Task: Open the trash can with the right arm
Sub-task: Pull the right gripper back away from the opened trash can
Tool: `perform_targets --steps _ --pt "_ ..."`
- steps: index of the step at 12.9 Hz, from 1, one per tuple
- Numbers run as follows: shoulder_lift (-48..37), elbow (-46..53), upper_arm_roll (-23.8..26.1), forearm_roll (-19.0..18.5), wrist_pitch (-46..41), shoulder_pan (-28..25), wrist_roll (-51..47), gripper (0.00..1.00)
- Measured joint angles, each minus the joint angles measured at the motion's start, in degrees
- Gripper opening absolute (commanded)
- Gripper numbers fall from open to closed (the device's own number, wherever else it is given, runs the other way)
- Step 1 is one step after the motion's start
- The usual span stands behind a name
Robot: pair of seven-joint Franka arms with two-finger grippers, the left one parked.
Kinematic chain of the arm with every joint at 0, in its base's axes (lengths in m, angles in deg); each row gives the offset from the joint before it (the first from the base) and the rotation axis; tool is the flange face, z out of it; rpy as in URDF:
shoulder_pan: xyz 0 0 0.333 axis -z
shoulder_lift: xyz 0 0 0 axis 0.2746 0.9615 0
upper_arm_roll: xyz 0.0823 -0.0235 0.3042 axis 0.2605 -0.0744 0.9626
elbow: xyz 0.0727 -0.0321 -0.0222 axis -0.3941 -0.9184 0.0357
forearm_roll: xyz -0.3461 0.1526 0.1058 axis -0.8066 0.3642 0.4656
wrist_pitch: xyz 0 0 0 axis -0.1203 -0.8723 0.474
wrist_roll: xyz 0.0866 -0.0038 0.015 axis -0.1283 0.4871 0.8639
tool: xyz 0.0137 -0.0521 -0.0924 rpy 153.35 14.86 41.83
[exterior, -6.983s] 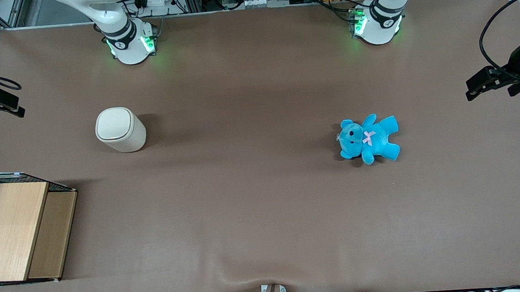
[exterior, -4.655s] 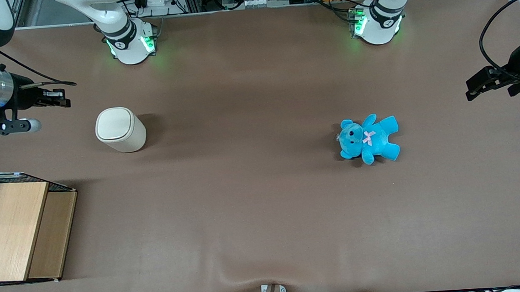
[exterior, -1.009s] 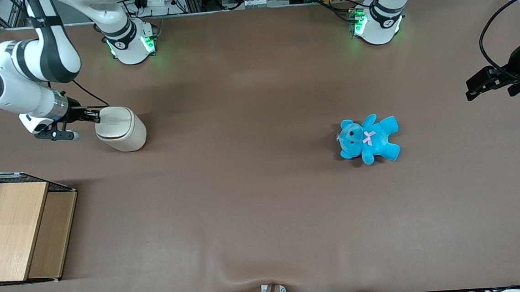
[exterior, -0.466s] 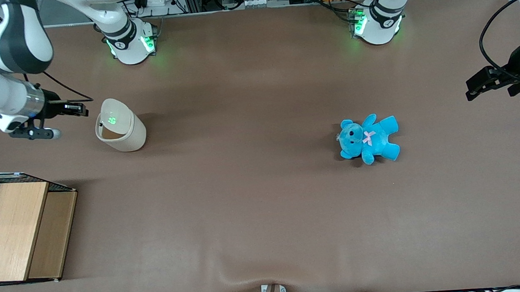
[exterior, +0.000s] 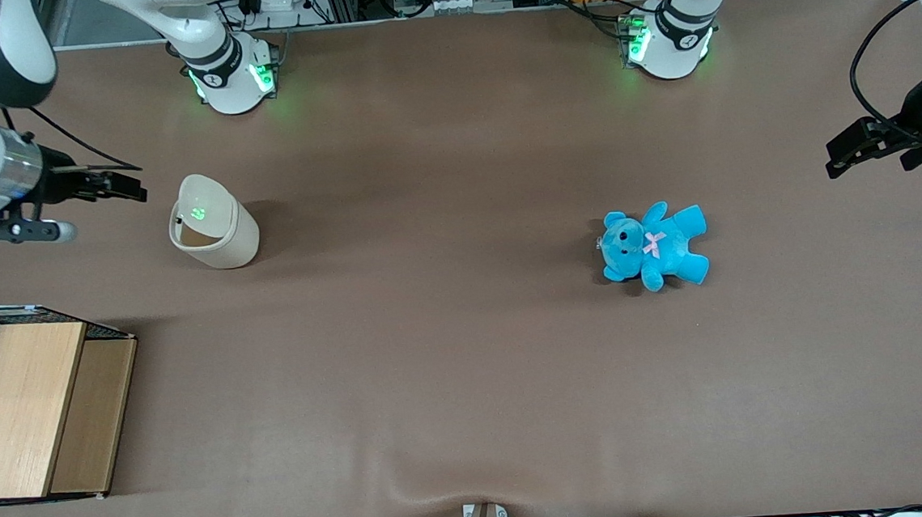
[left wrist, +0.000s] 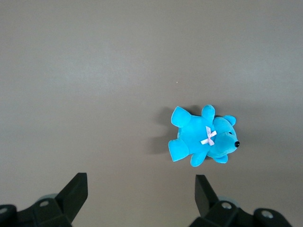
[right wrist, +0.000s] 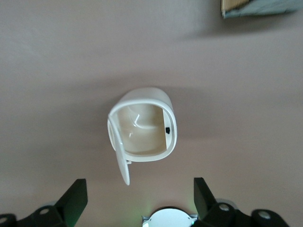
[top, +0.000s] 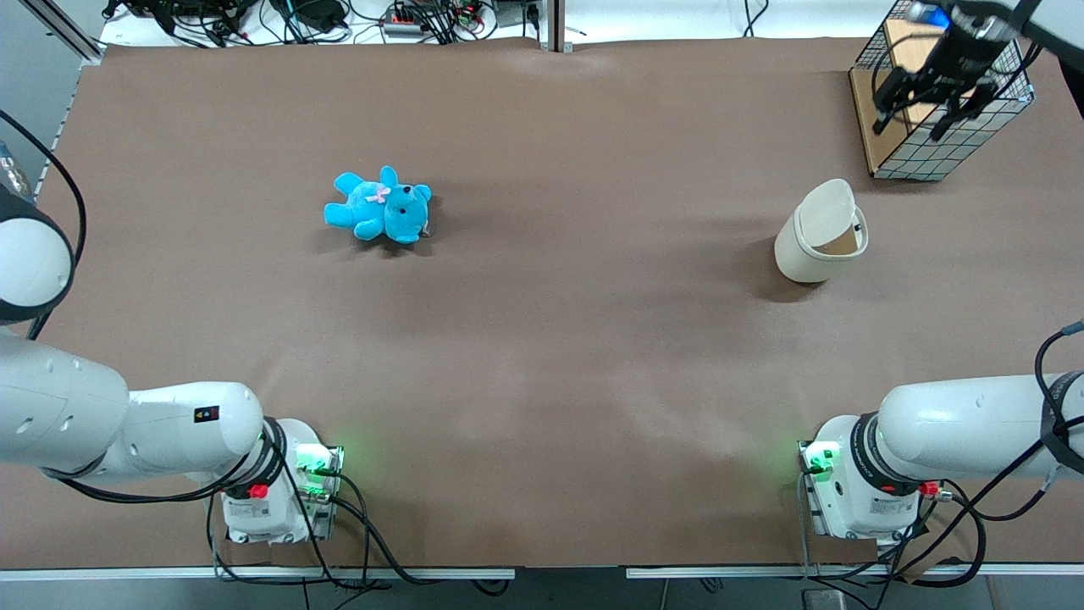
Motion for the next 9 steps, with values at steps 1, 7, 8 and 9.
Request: perform_targets --steps 1,7,8,9 --pt "0.0 2.6 0.4 0.0 -1.2 -0.2 0.0 1.00" --pt "3.2 16.9 1.1 -0.2 -9.3 -0.3 0.0 1.00" --pt "3.6 18.7 0.9 -0.3 -9.3 -0.1 0.0 1.00" --pt "3.9 20.3 0.7 -0.5 -9.3 0.4 0.0 1.00"
